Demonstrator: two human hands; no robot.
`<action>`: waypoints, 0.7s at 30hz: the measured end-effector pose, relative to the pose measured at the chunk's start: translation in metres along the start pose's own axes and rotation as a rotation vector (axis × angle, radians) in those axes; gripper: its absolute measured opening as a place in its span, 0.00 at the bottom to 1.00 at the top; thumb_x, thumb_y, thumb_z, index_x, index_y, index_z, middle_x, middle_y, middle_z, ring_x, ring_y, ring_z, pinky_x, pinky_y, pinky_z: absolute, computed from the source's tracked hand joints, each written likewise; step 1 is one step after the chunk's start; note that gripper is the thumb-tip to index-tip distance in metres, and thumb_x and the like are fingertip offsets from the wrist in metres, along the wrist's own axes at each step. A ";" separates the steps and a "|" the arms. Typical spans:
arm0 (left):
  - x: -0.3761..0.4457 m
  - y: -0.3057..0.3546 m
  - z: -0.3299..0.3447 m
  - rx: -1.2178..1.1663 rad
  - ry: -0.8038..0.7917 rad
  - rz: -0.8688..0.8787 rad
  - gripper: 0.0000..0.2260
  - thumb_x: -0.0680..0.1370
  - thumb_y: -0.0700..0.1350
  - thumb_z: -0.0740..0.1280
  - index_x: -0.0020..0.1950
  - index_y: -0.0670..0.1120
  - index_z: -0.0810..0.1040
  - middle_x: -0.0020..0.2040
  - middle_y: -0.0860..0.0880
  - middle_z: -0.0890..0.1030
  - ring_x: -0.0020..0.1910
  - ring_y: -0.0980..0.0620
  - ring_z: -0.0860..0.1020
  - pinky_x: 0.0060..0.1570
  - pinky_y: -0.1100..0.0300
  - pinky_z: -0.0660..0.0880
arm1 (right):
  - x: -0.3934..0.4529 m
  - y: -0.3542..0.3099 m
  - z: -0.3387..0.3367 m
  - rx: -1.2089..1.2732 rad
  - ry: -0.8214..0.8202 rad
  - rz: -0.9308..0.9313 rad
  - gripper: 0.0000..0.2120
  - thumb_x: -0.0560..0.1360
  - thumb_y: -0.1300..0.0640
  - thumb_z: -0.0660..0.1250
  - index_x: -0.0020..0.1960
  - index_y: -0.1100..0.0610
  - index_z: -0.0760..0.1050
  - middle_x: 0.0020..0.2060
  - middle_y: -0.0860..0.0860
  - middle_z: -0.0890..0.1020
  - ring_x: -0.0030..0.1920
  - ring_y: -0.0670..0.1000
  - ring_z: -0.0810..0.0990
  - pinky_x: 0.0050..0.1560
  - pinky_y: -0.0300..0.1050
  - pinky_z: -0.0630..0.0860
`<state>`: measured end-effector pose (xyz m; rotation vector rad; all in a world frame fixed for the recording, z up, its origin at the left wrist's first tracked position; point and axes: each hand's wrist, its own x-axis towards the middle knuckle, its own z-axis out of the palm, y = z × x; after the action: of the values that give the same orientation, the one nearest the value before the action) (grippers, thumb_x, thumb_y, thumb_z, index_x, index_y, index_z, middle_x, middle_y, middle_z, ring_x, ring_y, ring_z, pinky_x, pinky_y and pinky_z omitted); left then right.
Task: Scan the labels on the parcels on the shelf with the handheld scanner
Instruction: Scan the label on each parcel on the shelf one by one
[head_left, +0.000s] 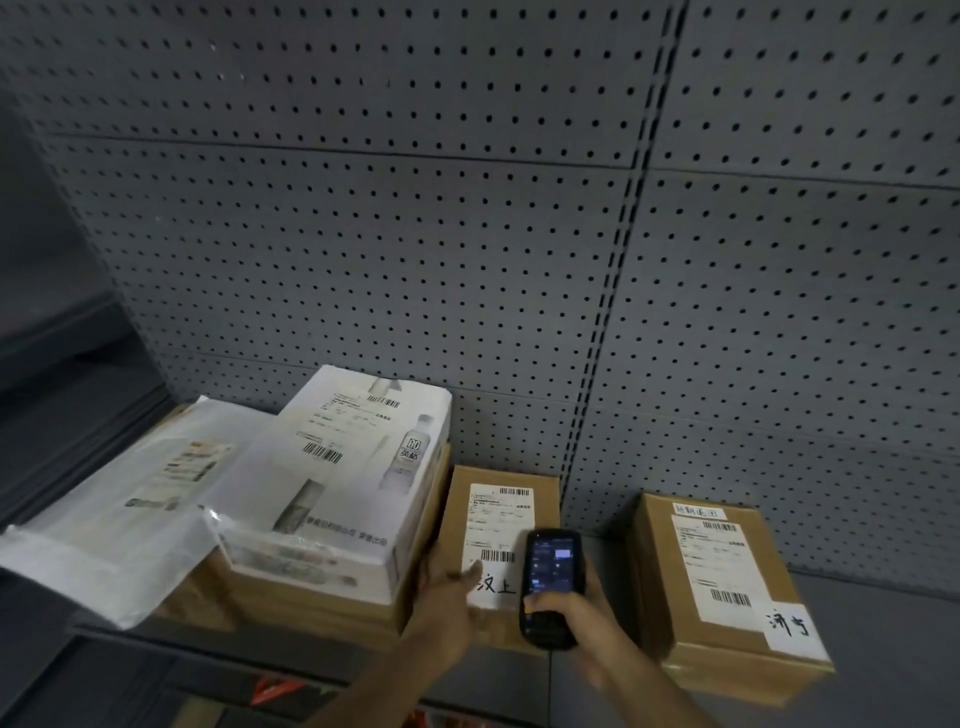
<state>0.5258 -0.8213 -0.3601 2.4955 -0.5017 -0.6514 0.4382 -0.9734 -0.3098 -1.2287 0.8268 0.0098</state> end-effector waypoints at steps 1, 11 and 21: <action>0.000 0.001 -0.001 -0.032 0.001 0.010 0.26 0.79 0.44 0.62 0.76 0.55 0.59 0.78 0.44 0.51 0.76 0.47 0.57 0.74 0.55 0.58 | -0.001 0.000 0.000 -0.018 0.000 -0.001 0.32 0.61 0.74 0.75 0.59 0.52 0.71 0.48 0.55 0.83 0.48 0.56 0.81 0.40 0.48 0.76; -0.006 0.004 -0.012 0.131 -0.024 -0.064 0.40 0.74 0.47 0.69 0.76 0.61 0.46 0.78 0.41 0.42 0.76 0.39 0.49 0.74 0.46 0.58 | -0.015 0.000 -0.007 -0.098 -0.045 -0.007 0.34 0.62 0.72 0.74 0.60 0.47 0.69 0.52 0.54 0.82 0.54 0.57 0.80 0.56 0.60 0.77; -0.007 0.000 -0.002 0.013 -0.137 -0.015 0.57 0.65 0.51 0.77 0.74 0.60 0.32 0.72 0.42 0.44 0.72 0.42 0.57 0.73 0.48 0.60 | -0.022 0.006 -0.019 -0.151 -0.055 -0.033 0.35 0.64 0.74 0.72 0.63 0.48 0.66 0.50 0.51 0.81 0.50 0.51 0.79 0.42 0.45 0.76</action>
<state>0.5208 -0.8173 -0.3566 2.4800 -0.5394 -0.8319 0.4095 -0.9775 -0.3041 -1.3783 0.7687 0.0809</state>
